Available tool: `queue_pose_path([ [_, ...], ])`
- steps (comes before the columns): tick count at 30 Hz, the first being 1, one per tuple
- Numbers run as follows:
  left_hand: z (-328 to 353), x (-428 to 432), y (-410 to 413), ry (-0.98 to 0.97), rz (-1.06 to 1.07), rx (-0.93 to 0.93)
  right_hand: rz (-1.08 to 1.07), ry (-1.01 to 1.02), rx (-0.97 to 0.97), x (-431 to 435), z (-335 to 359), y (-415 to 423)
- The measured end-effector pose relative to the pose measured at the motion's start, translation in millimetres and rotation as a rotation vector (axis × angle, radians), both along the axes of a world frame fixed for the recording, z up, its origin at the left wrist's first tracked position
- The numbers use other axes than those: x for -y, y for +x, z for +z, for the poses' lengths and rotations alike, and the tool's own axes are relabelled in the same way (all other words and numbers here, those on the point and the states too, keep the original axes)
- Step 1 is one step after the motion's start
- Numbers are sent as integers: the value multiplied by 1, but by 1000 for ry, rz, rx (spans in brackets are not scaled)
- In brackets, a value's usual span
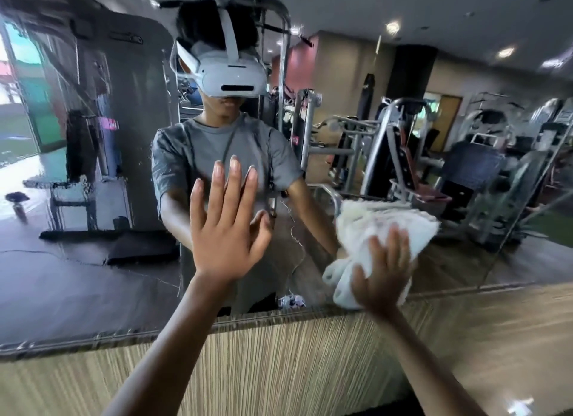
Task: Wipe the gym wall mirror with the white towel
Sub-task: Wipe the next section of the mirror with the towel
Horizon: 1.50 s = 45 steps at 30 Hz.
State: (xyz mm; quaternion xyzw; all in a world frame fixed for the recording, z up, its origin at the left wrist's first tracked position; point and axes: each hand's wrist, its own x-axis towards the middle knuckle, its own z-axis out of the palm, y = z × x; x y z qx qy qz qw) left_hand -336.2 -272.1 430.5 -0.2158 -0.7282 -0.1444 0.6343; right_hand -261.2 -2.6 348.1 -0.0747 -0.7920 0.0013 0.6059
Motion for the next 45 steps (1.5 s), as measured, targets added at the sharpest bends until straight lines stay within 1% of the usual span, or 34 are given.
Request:
queue_pose_path([
  [3,-9,-3,-1,11,47,-14,-1,-474,-211,17,48,-9],
  [4,-9,-3,-1,16,46,-14,18,-578,-259,31,59,-15],
  [5,-9,-4,-1,19,42,-16,36,-607,-269,46,62,-18],
  [6,-9,-4,-2,20,41,-24,55,-555,-249,60,57,-20],
  [7,-10,-3,-3,21,44,-33,77,-447,-202,71,43,-21],
  [9,-11,-2,-3,23,46,-38,82,-158,-48,80,-1,-19],
  [11,-11,-1,-4,19,44,-47,44,111,59,61,-38,-13],
  [12,-11,-1,-4,18,43,-47,30,179,77,45,-46,-10],
  [13,-11,-1,-4,19,44,-45,18,170,68,32,-46,-8],
  [14,-11,-2,-4,23,45,-44,6,87,28,22,-40,-6],
  [17,-11,-3,-3,30,52,-38,-31,-347,-160,26,4,-14],
  [18,-11,-3,-3,29,52,-37,-25,-453,-208,38,20,-19],
  [19,-11,-3,-2,29,51,-36,-11,-504,-232,52,31,-22],
  [20,-11,-3,-2,30,51,-39,10,-488,-224,67,34,-24],
  [21,-11,-3,-2,31,55,-45,40,-411,-194,77,30,-26],
  [23,-11,-3,-3,30,64,-55,76,-150,-77,84,4,-23],
  [25,-11,-2,-4,22,58,-56,62,129,45,66,-29,-17],
  [26,-11,-1,-4,21,53,-52,56,209,88,52,-41,-12],
  [27,-11,-2,-3,22,51,-50,59,206,108,39,-45,-7],
  [28,-11,-2,-3,25,51,-53,58,124,88,30,-40,-4],
  [29,-11,-3,-2,27,51,-55,46,-5,40,26,-27,-2],
  [32,-10,-4,-2,27,49,-56,40,-387,-160,36,48,-11],
  [33,-10,-3,-2,26,48,-57,60,-458,-208,47,75,-15],
  [34,-9,-3,-1,24,47,-58,75,-472,-219,60,96,-20],
  [35,-9,-3,0,22,45,-61,79,-410,-195,74,108,-23],
  [36,-9,-2,0,19,45,-63,80,-280,-153,85,109,-25],
  [39,-6,0,0,8,34,-53,63,190,22,96,75,-21],
  [40,-5,1,1,7,22,-44,56,295,69,86,62,-17],
  [41,-3,2,4,15,-4,-27,55,347,100,73,52,-12],
  [42,-1,4,7,28,-43,-5,56,347,110,59,50,-7],
  [43,1,5,12,43,-88,15,61,288,110,48,53,-2],
  [45,13,8,18,61,-149,22,63,57,76,36,84,1],
])
